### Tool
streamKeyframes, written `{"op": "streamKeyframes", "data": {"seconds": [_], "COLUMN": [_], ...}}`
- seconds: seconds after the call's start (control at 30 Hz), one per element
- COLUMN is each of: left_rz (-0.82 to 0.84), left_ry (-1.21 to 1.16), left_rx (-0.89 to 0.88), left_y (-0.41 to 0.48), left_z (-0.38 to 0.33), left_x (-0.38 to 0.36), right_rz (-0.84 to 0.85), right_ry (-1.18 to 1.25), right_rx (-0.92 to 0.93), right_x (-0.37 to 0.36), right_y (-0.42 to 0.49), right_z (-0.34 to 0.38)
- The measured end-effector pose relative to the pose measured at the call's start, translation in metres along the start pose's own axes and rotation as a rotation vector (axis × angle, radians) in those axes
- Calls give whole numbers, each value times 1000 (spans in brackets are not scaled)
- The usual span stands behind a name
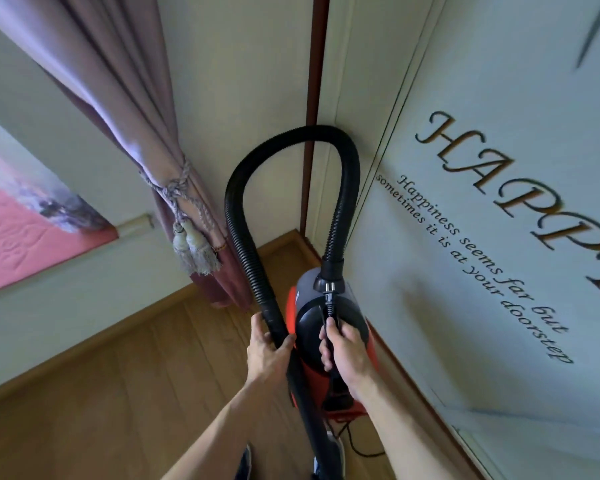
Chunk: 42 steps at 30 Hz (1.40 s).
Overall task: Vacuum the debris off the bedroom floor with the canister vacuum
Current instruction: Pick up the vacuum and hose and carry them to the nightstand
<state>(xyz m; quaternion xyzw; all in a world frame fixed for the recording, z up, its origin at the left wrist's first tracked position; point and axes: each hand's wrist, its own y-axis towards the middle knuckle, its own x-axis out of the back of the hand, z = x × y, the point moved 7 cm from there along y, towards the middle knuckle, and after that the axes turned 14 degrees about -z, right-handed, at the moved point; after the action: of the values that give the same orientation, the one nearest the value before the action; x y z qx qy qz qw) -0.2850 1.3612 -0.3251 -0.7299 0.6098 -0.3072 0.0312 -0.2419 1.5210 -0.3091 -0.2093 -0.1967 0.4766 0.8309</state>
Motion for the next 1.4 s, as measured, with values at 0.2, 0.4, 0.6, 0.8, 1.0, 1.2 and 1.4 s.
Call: {"op": "streamKeyframes", "data": {"seconds": [0.2, 0.4, 0.6, 0.8, 1.0, 1.2, 1.4], "left_rz": [48, 179, 290, 428, 576, 704, 865], "left_ry": [33, 113, 185, 237, 288, 319, 339], "left_rx": [-108, -251, -387, -494, -608, -695, -779], "left_y": [3, 5, -15, -56, -121, -195, -281], "left_z": [-29, -54, -70, -79, -82, -72, -42], "left_x": [61, 127, 176, 191, 170, 137, 110], "right_rz": [-89, -270, -419, -627, -837, -1108, -1445], "right_ry": [78, 142, 245, 285, 409, 405, 296], "right_rx": [29, 90, 129, 178, 165, 191, 196], "right_x": [-39, -81, -107, -97, -54, 2, 53], "right_y": [-54, -124, -195, -259, -308, -354, -418], "right_z": [30, 56, 60, 57, 32, 0, -34]}}
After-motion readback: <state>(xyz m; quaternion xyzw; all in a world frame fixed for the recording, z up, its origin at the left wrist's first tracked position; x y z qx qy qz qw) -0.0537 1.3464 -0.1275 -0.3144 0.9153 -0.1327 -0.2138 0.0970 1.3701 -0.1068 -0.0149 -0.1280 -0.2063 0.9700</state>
